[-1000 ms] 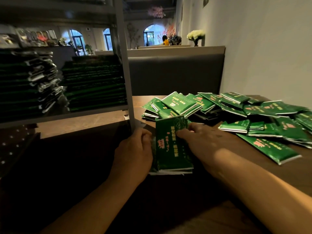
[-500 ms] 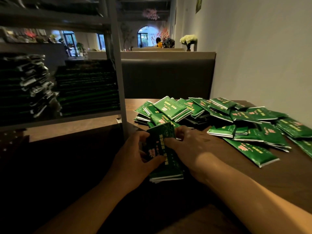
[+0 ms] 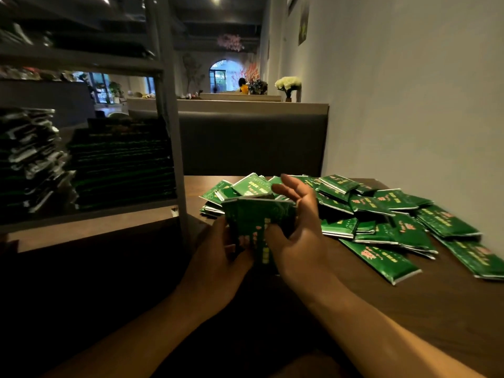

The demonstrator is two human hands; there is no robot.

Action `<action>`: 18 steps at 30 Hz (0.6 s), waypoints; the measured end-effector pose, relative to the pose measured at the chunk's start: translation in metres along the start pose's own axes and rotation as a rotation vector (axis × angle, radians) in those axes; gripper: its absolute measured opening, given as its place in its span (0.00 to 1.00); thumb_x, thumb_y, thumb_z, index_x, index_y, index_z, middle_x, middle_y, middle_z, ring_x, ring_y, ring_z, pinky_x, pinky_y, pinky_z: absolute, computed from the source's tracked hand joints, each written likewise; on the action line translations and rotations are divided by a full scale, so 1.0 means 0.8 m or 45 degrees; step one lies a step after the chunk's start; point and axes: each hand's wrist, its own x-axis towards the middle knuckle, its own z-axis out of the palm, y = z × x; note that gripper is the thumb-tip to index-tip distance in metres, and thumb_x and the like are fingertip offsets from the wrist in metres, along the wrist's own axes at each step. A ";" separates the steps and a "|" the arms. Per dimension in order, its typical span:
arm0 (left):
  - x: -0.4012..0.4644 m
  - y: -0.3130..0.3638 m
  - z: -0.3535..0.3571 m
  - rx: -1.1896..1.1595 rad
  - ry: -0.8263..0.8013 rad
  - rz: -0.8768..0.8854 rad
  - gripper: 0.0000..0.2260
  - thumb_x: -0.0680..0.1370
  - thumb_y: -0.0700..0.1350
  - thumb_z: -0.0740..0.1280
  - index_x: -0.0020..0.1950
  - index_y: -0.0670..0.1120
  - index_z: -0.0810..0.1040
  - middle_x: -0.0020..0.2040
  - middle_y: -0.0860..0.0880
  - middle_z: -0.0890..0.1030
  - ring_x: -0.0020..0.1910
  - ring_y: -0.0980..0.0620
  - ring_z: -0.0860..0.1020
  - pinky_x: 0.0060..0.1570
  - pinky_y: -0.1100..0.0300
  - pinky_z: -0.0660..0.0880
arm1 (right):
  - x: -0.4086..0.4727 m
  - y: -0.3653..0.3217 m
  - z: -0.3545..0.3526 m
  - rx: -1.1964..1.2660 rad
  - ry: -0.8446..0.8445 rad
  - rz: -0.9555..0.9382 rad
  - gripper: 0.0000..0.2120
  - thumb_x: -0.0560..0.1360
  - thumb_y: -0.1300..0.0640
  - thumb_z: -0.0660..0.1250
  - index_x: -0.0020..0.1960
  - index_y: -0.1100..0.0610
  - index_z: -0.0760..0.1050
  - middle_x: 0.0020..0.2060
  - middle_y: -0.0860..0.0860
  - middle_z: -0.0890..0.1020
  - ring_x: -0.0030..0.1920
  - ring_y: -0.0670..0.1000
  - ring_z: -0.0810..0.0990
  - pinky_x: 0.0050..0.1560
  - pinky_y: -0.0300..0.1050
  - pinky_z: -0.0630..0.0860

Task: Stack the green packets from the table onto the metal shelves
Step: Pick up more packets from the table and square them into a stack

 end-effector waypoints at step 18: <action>0.040 0.005 0.072 -0.341 0.131 0.036 0.16 0.75 0.39 0.69 0.49 0.61 0.71 0.46 0.58 0.78 0.45 0.65 0.76 0.39 0.65 0.70 | 0.035 0.022 -0.048 -0.128 0.407 0.201 0.12 0.74 0.55 0.56 0.54 0.54 0.74 0.41 0.46 0.78 0.35 0.37 0.74 0.36 0.33 0.71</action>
